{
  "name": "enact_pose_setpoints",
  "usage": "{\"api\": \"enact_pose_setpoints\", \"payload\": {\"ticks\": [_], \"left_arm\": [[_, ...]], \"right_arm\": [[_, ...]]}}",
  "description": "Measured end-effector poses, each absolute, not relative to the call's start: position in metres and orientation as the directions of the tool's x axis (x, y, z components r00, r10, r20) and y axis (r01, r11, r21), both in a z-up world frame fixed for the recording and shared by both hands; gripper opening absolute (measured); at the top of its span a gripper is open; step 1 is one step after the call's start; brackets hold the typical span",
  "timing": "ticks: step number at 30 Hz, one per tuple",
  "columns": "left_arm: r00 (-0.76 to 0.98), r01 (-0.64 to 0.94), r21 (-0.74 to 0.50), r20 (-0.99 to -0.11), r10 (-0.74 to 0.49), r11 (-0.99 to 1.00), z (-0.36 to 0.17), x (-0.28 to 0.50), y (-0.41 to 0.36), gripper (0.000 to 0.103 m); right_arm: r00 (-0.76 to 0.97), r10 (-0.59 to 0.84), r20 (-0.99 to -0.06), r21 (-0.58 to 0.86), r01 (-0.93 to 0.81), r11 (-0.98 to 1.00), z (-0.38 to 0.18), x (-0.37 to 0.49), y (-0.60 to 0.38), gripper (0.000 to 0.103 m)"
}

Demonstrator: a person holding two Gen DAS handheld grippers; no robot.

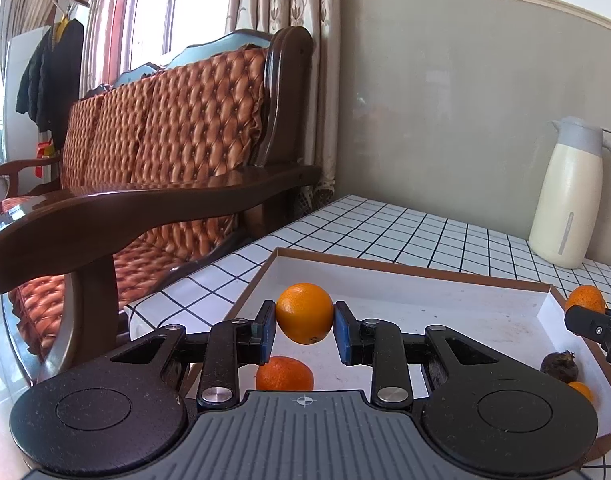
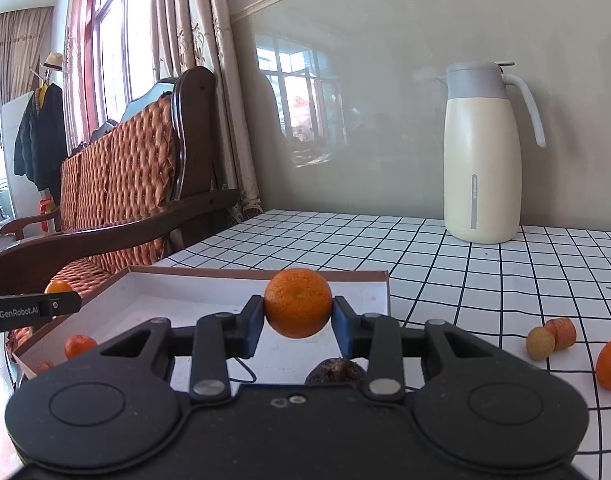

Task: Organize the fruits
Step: 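Open both tools to drop the mandarins into the tray, then move both open tools back toward the remaining fruits on the table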

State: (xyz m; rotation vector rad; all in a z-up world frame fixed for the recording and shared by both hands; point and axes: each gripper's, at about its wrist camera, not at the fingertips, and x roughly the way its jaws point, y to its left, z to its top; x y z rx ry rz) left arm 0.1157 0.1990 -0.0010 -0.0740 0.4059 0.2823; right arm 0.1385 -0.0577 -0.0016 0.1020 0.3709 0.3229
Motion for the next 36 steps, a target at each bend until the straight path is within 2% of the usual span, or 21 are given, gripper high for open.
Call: {"api": "enact_pose_setpoints", "payload": {"ticks": [10, 11, 12, 13, 14, 15, 16, 17, 19, 20, 21, 26, 36], "left_arm": [[0.872, -0.29, -0.03, -0.42, 0.251, 0.957, -0.003, 0.137, 0.2, 0.031], [0.868, -0.296, -0.029, -0.425, 0.256, 0.955, -0.004, 0.141, 0.201, 0.031], [0.862, -0.304, -0.022, -0.431, 0.265, 0.952, -0.005, 0.145, 0.202, 0.031], [0.853, -0.315, -0.018, -0.444, 0.275, 0.949, -0.006, 0.15, 0.203, 0.031], [0.844, -0.324, -0.022, -0.458, 0.279, 0.946, -0.007, 0.155, 0.206, 0.042], [0.837, -0.339, -0.029, -0.465, 0.288, 0.94, -0.007, 0.157, 0.207, 0.058], [0.832, -0.367, -0.035, -0.459, 0.311, 0.93, -0.006, 0.155, 0.208, 0.097], [0.84, -0.39, -0.039, -0.423, 0.339, 0.92, -0.002, 0.15, 0.206, 0.103], [0.87, -0.376, -0.017, -0.352, 0.347, 0.926, 0.008, 0.137, 0.198, 0.103], [0.878, -0.366, -0.001, -0.333, 0.345, 0.931, 0.012, 0.133, 0.195, 0.103], [0.882, -0.368, 0.009, -0.314, 0.352, 0.93, 0.015, 0.127, 0.192, 0.103], [0.891, -0.358, 0.048, -0.281, 0.357, 0.932, 0.022, 0.108, 0.183, 0.103], [0.892, -0.326, 0.101, -0.296, 0.342, 0.94, 0.024, 0.104, 0.172, 0.103]], "right_arm": [[0.87, 0.294, -0.397, 0.138, -0.26, 0.956, 0.0, 0.165, -0.053, 0.031], [0.868, 0.284, -0.407, 0.122, -0.256, 0.959, 0.0, 0.169, -0.051, 0.038], [0.875, 0.269, -0.402, 0.11, -0.246, 0.963, 0.0, 0.17, -0.051, 0.056], [0.892, 0.252, -0.376, 0.108, -0.228, 0.968, 0.0, 0.167, -0.053, 0.063], [0.905, 0.238, -0.354, 0.113, -0.211, 0.971, 0.002, 0.163, -0.056, 0.07], [0.91, 0.237, -0.339, 0.124, -0.207, 0.971, 0.003, 0.16, -0.06, 0.071], [0.914, 0.246, -0.322, 0.14, -0.211, 0.967, 0.005, 0.158, -0.063, 0.072], [0.921, 0.25, -0.298, 0.155, -0.211, 0.965, 0.007, 0.154, -0.067, 0.076], [0.933, 0.261, -0.249, 0.176, -0.221, 0.959, 0.012, 0.146, -0.072, 0.084], [0.937, 0.265, -0.227, 0.178, -0.227, 0.957, 0.015, 0.142, -0.073, 0.094], [0.942, 0.266, -0.207, 0.176, -0.231, 0.957, 0.017, 0.14, -0.075, 0.097], [0.943, 0.288, -0.169, 0.142, -0.266, 0.954, 0.022, 0.134, -0.073, 0.097], [0.923, 0.324, -0.206, 0.135, -0.302, 0.944, 0.019, 0.13, -0.07, 0.097]]}}
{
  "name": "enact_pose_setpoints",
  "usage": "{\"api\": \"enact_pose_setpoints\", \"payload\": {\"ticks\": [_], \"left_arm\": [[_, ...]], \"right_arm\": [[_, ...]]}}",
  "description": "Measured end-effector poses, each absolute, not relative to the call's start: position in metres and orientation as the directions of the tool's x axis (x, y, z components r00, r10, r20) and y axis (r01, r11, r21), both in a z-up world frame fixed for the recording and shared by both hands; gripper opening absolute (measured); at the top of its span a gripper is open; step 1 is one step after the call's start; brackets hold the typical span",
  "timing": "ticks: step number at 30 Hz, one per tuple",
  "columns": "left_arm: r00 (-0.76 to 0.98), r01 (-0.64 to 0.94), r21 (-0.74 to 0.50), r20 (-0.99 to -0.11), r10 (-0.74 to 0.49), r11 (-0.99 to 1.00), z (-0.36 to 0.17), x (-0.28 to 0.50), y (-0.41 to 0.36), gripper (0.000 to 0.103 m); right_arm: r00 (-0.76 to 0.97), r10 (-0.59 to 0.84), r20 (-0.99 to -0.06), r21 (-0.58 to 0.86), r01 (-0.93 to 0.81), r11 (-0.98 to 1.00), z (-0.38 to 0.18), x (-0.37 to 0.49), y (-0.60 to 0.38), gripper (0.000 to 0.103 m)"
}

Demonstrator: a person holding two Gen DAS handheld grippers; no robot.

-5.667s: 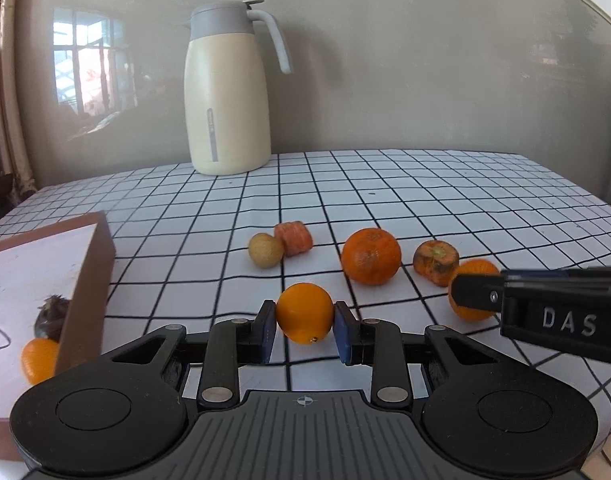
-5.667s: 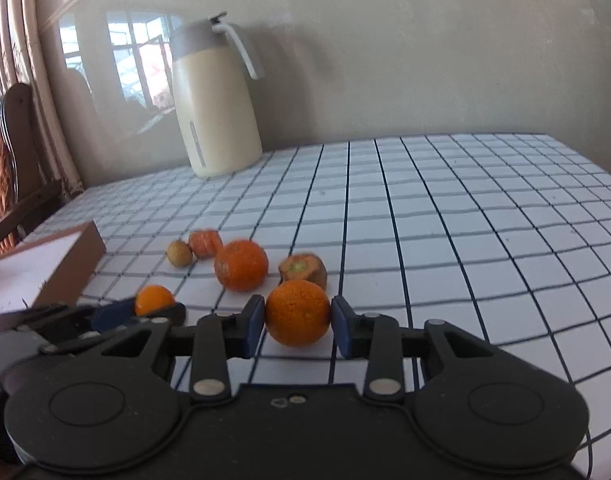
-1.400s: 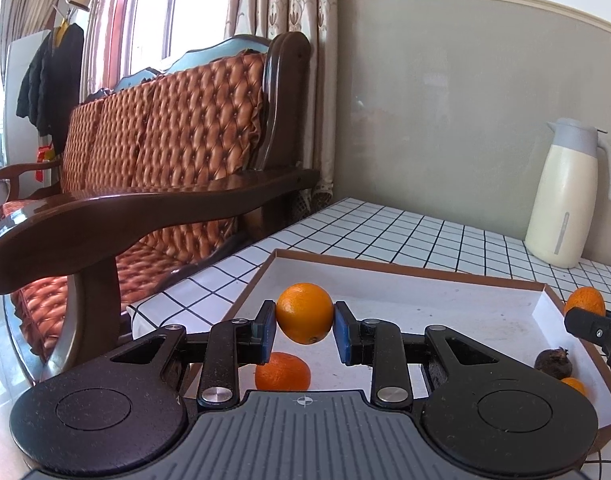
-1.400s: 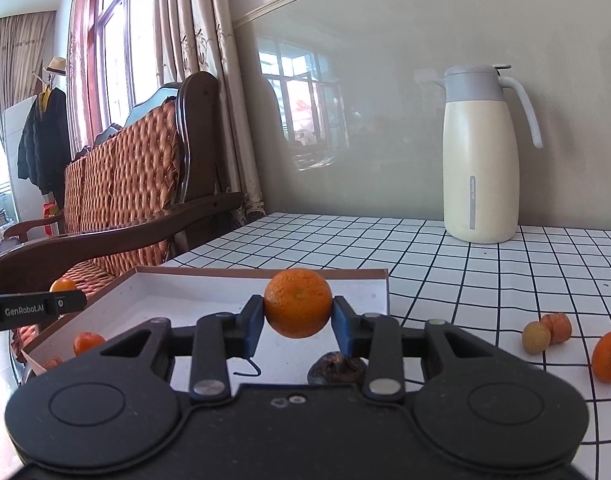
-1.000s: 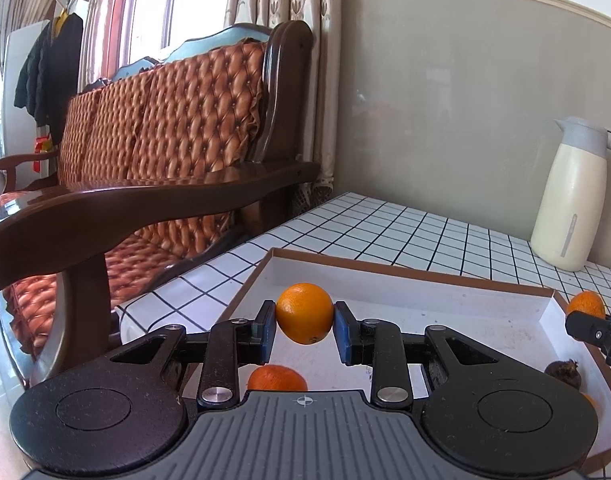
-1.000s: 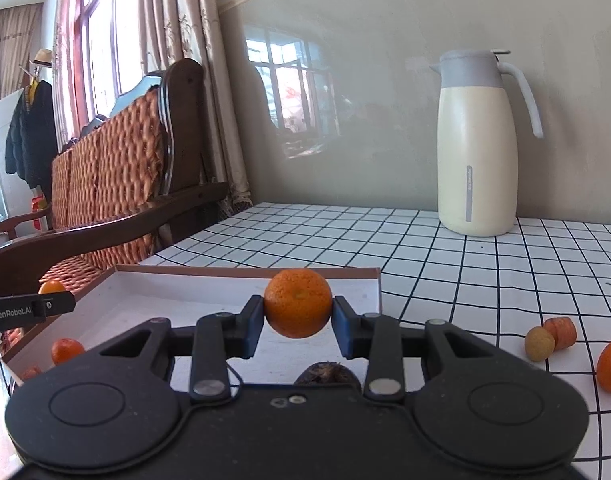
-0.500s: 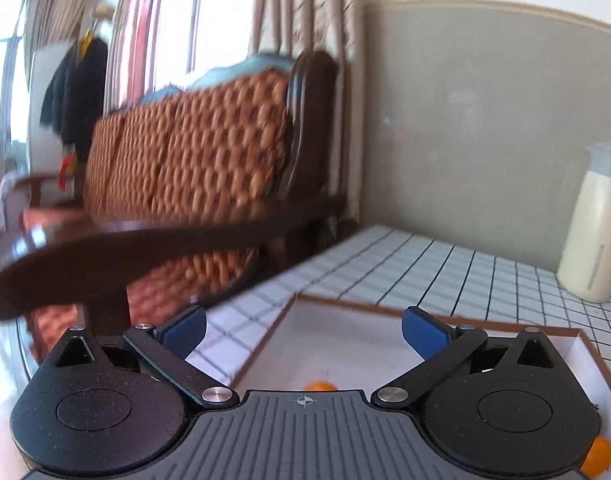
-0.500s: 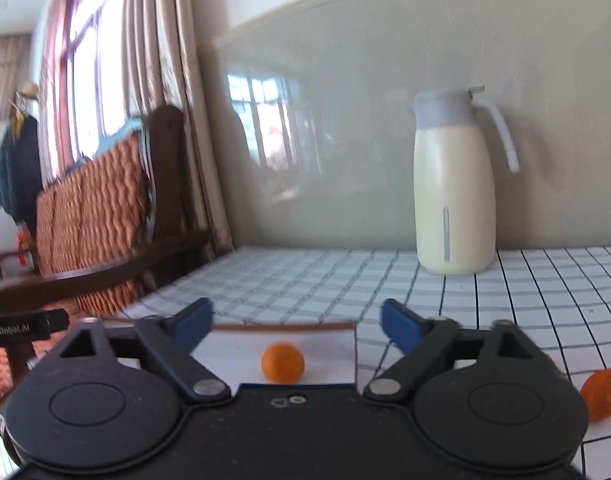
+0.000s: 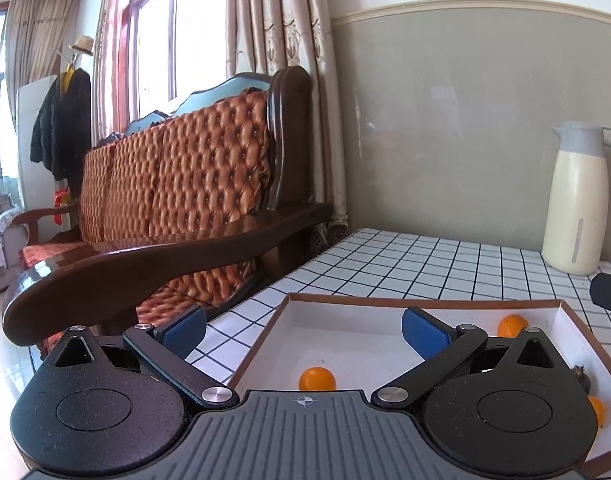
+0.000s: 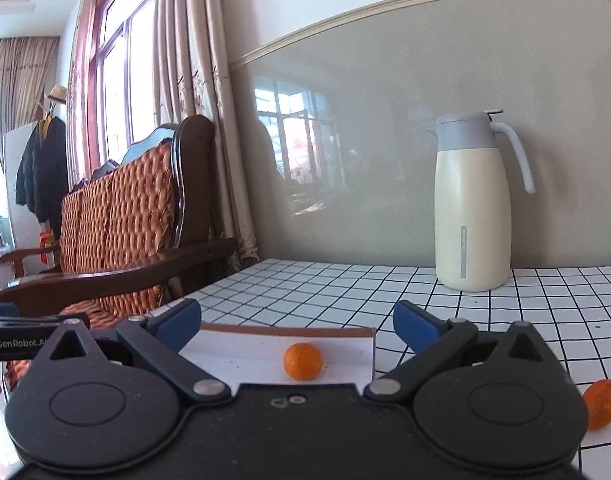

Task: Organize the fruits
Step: 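Move both open tools back toward the remaining fruits on the table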

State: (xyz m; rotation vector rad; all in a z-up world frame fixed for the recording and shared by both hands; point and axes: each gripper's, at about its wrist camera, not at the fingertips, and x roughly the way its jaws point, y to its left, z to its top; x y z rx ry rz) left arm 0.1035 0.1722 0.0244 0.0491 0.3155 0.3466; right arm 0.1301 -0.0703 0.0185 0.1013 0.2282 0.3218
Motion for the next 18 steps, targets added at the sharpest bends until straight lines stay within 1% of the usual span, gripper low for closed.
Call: {"api": "enact_pose_setpoints", "payload": {"ticks": [4, 12, 18], "left_arm": [[0.893, -0.323, 0.136, -0.284, 0.349, 0.937, 0.022, 0.103, 0.164, 0.103], [0.891, -0.305, 0.163, -0.299, 0.342, 0.938, 0.019, 0.104, 0.153, 0.103], [0.888, -0.298, 0.166, -0.312, 0.337, 0.94, 0.017, 0.105, 0.145, 0.103]], "right_arm": [[0.922, 0.323, -0.213, 0.116, -0.305, 0.945, 0.017, 0.127, -0.07, 0.097], [0.914, 0.334, -0.229, 0.094, -0.321, 0.942, 0.015, 0.121, -0.072, 0.097], [0.895, 0.372, -0.245, 0.154, -0.343, 0.927, 0.015, 0.119, -0.083, 0.097]]}}
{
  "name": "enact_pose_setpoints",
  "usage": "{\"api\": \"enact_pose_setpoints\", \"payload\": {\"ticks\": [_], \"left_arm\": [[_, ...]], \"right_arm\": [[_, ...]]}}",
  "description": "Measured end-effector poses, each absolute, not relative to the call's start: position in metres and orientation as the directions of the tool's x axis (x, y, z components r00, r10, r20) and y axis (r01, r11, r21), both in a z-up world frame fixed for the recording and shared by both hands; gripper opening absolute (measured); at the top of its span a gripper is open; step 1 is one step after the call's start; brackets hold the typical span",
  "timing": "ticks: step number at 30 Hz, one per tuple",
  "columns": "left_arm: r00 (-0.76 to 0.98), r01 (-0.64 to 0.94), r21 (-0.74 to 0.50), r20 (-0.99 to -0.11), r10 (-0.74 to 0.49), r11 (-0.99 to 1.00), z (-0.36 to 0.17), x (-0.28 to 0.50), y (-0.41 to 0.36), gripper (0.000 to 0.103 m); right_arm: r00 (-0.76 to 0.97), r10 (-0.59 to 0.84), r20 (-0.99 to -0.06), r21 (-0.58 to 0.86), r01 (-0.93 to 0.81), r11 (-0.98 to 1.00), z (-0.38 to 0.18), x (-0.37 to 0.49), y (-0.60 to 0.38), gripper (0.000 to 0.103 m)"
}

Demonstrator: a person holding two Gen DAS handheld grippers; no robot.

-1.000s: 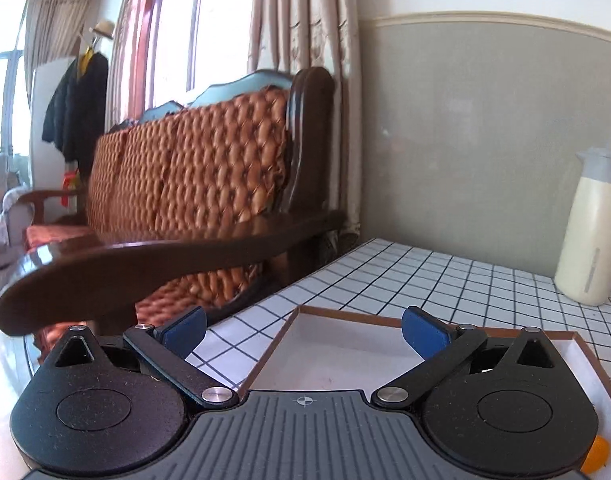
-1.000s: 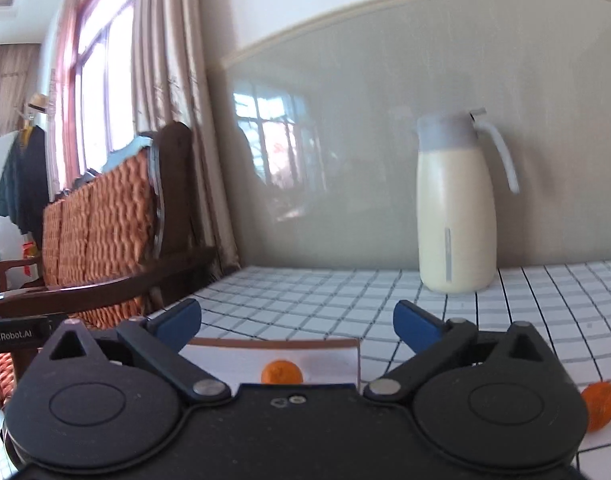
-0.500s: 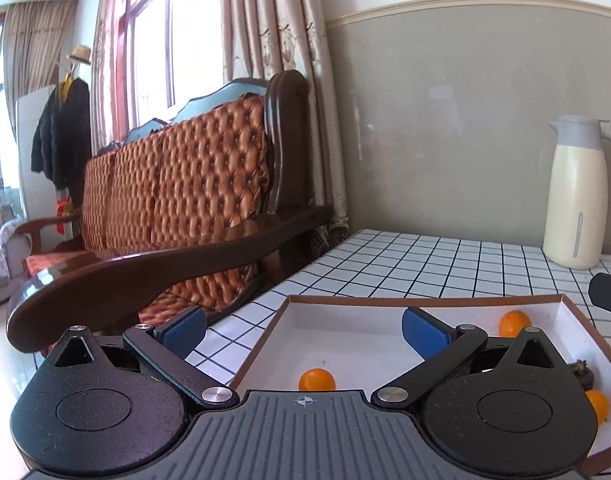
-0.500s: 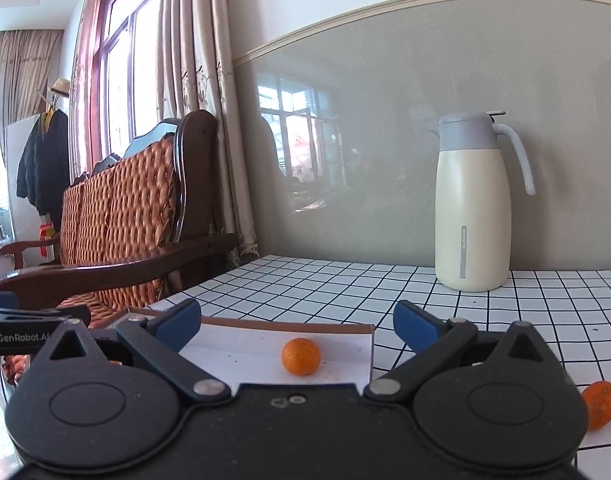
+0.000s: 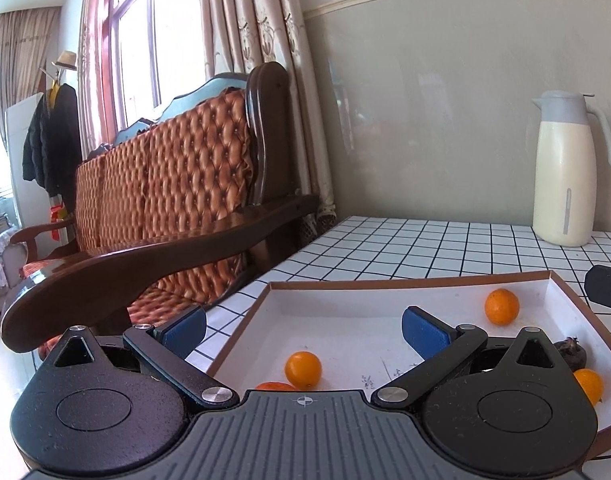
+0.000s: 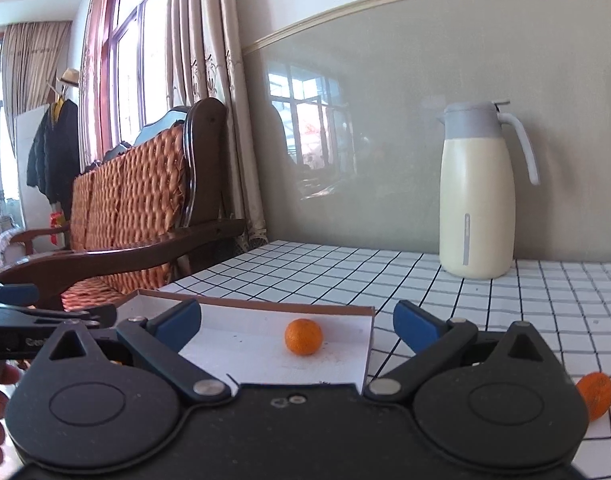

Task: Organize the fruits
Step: 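Move both open tools back toward the remaining fruits on the table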

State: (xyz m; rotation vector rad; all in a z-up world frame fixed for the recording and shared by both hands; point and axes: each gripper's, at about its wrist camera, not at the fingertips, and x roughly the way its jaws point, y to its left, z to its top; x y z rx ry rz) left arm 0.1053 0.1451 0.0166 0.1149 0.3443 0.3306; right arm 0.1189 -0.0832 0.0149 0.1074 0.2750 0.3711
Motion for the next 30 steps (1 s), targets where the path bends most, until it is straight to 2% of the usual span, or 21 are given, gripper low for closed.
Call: {"api": "enact_pose_setpoints", "payload": {"ticks": [13, 30], "left_arm": [[0.924, -0.197, 0.181, -0.295, 0.245, 0.963, 0.016, 0.101, 0.101, 0.103], [0.952, 0.058, 0.144, -0.307, -0.011, 0.988, 0.016, 0.096, 0.001, 0.103]], "right_arm": [[0.913, 0.299, -0.276, 0.12, -0.276, 0.954, 0.017, 0.107, -0.115, 0.097], [0.946, 0.09, -0.312, 0.135, -0.05, 0.99, 0.008, 0.086, -0.206, 0.096]]}}
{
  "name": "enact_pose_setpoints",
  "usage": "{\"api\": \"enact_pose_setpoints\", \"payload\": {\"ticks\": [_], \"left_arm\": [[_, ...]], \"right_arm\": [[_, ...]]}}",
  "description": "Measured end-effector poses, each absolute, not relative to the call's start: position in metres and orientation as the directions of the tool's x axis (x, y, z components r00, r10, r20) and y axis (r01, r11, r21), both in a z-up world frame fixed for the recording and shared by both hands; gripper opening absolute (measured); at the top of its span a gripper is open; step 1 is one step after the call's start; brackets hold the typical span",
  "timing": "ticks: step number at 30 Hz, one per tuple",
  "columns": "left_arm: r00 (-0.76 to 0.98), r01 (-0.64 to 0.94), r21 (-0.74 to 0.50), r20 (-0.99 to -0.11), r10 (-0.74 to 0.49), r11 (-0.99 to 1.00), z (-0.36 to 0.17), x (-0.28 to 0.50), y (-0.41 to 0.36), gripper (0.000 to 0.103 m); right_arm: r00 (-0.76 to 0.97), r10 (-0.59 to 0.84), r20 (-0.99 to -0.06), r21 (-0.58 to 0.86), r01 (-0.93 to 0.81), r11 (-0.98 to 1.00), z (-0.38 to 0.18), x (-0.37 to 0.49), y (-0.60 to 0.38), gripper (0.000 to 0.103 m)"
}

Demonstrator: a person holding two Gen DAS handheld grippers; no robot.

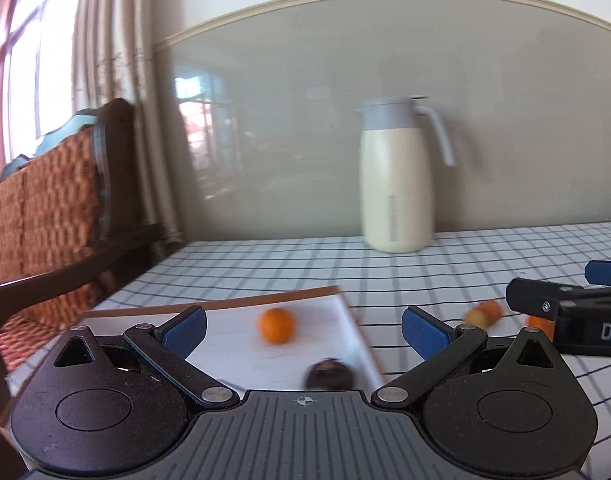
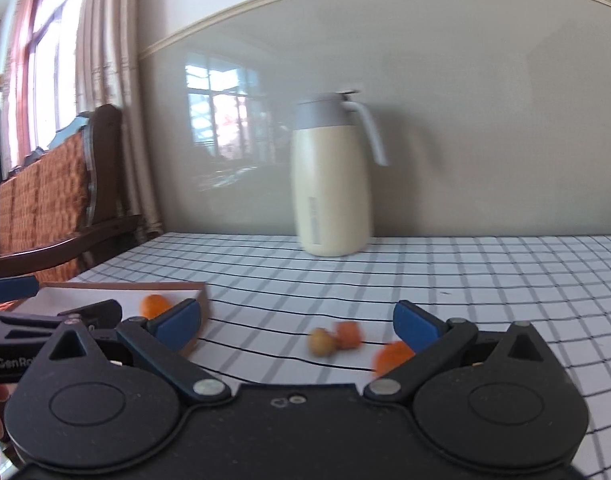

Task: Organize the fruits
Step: 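Move both open tools back toward the remaining fruits on the table, then grasp a mandarin with the left tool while the right tool grasps the cut brown fruit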

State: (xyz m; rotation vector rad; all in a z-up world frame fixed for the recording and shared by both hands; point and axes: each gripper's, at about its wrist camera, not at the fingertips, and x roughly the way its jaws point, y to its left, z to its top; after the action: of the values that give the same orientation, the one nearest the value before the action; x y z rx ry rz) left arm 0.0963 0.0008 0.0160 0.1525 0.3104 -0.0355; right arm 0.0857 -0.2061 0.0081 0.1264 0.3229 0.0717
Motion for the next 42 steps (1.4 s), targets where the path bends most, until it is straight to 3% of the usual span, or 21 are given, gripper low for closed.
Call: {"api": "enact_pose_setpoints", "payload": {"ticks": [13, 17, 18, 19, 29, 38, 42], "left_arm": [[0.92, 0.219, 0.136, -0.359, -0.158, 0.966, 0.001, 0.103, -0.074, 0.103], [0.906, 0.239, 0.151, -0.389, -0.165, 0.959, -0.006, 0.109, -0.092, 0.102], [0.902, 0.245, 0.151, -0.397, -0.168, 0.958, -0.007, 0.111, -0.096, 0.1], [0.896, 0.254, 0.15, -0.408, -0.174, 0.955, -0.009, 0.112, -0.099, 0.092], [0.868, 0.286, 0.178, -0.463, -0.176, 0.942, -0.023, 0.125, -0.126, 0.089], [0.867, 0.268, 0.175, -0.473, -0.158, 0.947, -0.026, 0.135, -0.126, 0.089], [0.861, 0.271, 0.163, -0.481, -0.163, 0.949, -0.027, 0.139, -0.127, 0.089]], "right_arm": [[0.921, -0.053, -0.386, 0.141, 0.116, 0.983, -0.007, 0.081, -0.263, 0.075], [0.896, -0.082, -0.436, 0.133, 0.154, 0.979, -0.015, 0.085, -0.273, 0.058], [0.89, -0.084, -0.448, 0.134, 0.16, 0.978, -0.017, 0.086, -0.275, 0.052], [0.885, -0.088, -0.457, 0.133, 0.165, 0.977, -0.019, 0.088, -0.277, 0.05], [0.847, -0.071, -0.526, 0.146, 0.172, 0.974, -0.035, 0.106, -0.285, 0.039], [0.82, -0.057, -0.57, 0.149, 0.171, 0.974, -0.043, 0.125, -0.282, 0.04], [0.817, -0.086, -0.571, 0.119, 0.186, 0.975, -0.042, 0.126, -0.282, 0.031]]}}
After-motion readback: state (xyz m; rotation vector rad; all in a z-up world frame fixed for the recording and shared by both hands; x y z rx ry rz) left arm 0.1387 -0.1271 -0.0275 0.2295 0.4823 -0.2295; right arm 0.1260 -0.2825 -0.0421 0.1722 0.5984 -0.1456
